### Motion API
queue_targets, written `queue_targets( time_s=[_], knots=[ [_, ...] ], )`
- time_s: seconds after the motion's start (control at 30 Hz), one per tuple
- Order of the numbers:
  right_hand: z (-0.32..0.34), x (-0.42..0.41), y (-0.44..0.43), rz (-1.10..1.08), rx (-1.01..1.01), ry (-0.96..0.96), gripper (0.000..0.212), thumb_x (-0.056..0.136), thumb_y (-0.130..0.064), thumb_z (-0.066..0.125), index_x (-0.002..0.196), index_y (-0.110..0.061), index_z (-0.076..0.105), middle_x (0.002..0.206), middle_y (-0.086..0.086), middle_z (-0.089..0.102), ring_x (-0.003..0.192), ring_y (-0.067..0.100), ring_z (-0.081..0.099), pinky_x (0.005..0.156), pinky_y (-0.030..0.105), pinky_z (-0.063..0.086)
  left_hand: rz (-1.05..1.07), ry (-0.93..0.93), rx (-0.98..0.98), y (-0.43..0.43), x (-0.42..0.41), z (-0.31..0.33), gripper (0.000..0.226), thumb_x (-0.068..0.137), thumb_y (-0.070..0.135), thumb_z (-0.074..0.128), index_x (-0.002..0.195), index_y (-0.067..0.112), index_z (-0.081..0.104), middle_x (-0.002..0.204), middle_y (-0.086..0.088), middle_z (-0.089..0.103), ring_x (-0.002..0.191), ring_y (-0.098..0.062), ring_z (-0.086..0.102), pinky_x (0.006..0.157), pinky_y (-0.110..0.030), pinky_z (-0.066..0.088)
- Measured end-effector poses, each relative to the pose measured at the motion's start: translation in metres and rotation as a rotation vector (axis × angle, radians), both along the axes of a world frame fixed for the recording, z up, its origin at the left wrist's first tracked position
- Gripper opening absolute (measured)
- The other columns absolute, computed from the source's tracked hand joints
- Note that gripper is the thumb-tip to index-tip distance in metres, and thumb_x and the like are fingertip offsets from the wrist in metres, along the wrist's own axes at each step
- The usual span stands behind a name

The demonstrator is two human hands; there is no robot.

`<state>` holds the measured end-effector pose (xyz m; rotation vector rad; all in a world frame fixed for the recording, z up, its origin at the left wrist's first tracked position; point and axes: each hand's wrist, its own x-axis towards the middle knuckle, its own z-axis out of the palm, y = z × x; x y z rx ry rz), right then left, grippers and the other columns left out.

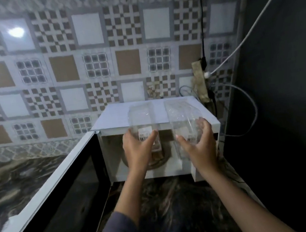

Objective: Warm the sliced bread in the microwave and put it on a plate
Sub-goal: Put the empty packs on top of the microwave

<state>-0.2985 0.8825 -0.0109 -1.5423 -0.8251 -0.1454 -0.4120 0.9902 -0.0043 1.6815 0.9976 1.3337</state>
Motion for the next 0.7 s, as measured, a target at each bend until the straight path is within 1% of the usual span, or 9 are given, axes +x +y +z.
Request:
queue_targets(
  time_s=[0.07,0.13,0.2,0.27,0.33,0.47,0.57,0.63,0.7],
  knots=[
    [0.019,0.022,0.021,0.020,-0.030,-0.042,0.079,0.074,-0.029,0.076,0.138,-0.012,0.034,0.141,0.007,0.043,0.129,0.014,0.040,0.097,0.018,0.031,-0.008,0.023,-0.001,0.018,0.017,0.020,0.070,0.065,0.051,0.076,0.117,0.012,0.051,0.110,0.003,0.055,0.103,-0.016,0.054,0.082,-0.030,0.048],
    [0.036,0.044,0.042,0.024,-0.075,-0.062,0.080,0.074,-0.035,0.074,0.139,-0.013,0.031,0.142,0.008,0.041,0.130,0.019,0.040,0.100,0.025,0.034,-0.011,0.064,0.013,0.035,0.032,0.035,0.069,0.068,0.048,0.075,0.119,0.010,0.048,0.105,0.003,0.049,0.102,-0.017,0.052,0.081,-0.030,0.044],
    [0.049,0.064,0.064,0.032,-0.136,-0.069,0.082,0.074,-0.041,0.072,0.139,-0.014,0.030,0.142,0.007,0.041,0.130,0.021,0.040,0.103,0.033,0.036,0.001,0.129,0.008,0.055,0.046,0.043,0.075,0.069,0.049,0.074,0.123,0.006,0.045,0.115,-0.004,0.052,0.108,-0.023,0.052,0.082,-0.031,0.044],
    [0.058,0.082,0.084,0.049,-0.203,-0.084,0.082,0.074,-0.046,0.070,0.139,-0.016,0.028,0.141,0.007,0.042,0.129,0.023,0.041,0.102,0.039,0.040,-0.023,0.192,-0.044,0.073,0.058,0.045,0.084,0.068,0.052,0.073,0.131,0.007,0.039,0.128,-0.011,0.049,0.114,-0.027,0.051,0.089,-0.035,0.047],
    [0.064,0.096,0.101,0.053,-0.273,-0.103,0.085,0.075,-0.050,0.068,0.140,-0.018,0.025,0.142,0.007,0.041,0.128,0.025,0.042,0.100,0.043,0.042,-0.046,0.247,-0.081,0.088,0.068,0.045,0.087,0.068,0.053,0.073,0.132,0.007,0.037,0.129,-0.012,0.049,0.114,-0.027,0.051,0.088,-0.033,0.048],
    [0.067,0.115,0.130,0.021,-0.447,-0.130,0.086,0.078,-0.056,0.062,0.141,-0.014,0.020,0.145,0.009,0.037,0.129,0.030,0.040,0.094,0.043,0.043,-0.010,0.290,-0.111,0.104,0.085,0.046,0.090,0.066,0.055,0.074,0.133,0.006,0.038,0.134,-0.011,0.048,0.120,-0.026,0.048,0.083,-0.028,0.040],
    [0.065,0.123,0.145,-0.014,-0.543,-0.137,0.088,0.077,-0.058,0.061,0.140,-0.011,0.021,0.143,0.011,0.038,0.128,0.032,0.041,0.091,0.043,0.044,0.014,0.328,-0.107,0.112,0.092,0.047,0.084,0.067,0.056,0.073,0.128,0.006,0.044,0.129,-0.009,0.053,0.107,-0.020,0.051,0.077,-0.025,0.038],
    [0.064,0.126,0.152,-0.015,-0.567,-0.123,0.090,0.077,-0.056,0.062,0.141,-0.010,0.018,0.144,0.012,0.037,0.130,0.032,0.038,0.092,0.042,0.044,0.020,0.367,-0.083,0.117,0.094,0.049,0.079,0.068,0.055,0.072,0.124,0.004,0.047,0.124,-0.010,0.056,0.092,-0.014,0.045,0.072,-0.023,0.037],
    [0.064,0.128,0.158,-0.001,-0.569,-0.105,0.092,0.078,-0.055,0.063,0.142,-0.009,0.016,0.145,0.013,0.035,0.131,0.032,0.035,0.092,0.042,0.043,0.031,0.400,-0.082,0.121,0.094,0.051,0.077,0.070,0.054,0.072,0.123,0.004,0.048,0.120,-0.010,0.057,0.087,-0.011,0.042,0.066,-0.021,0.035]
  ],
)
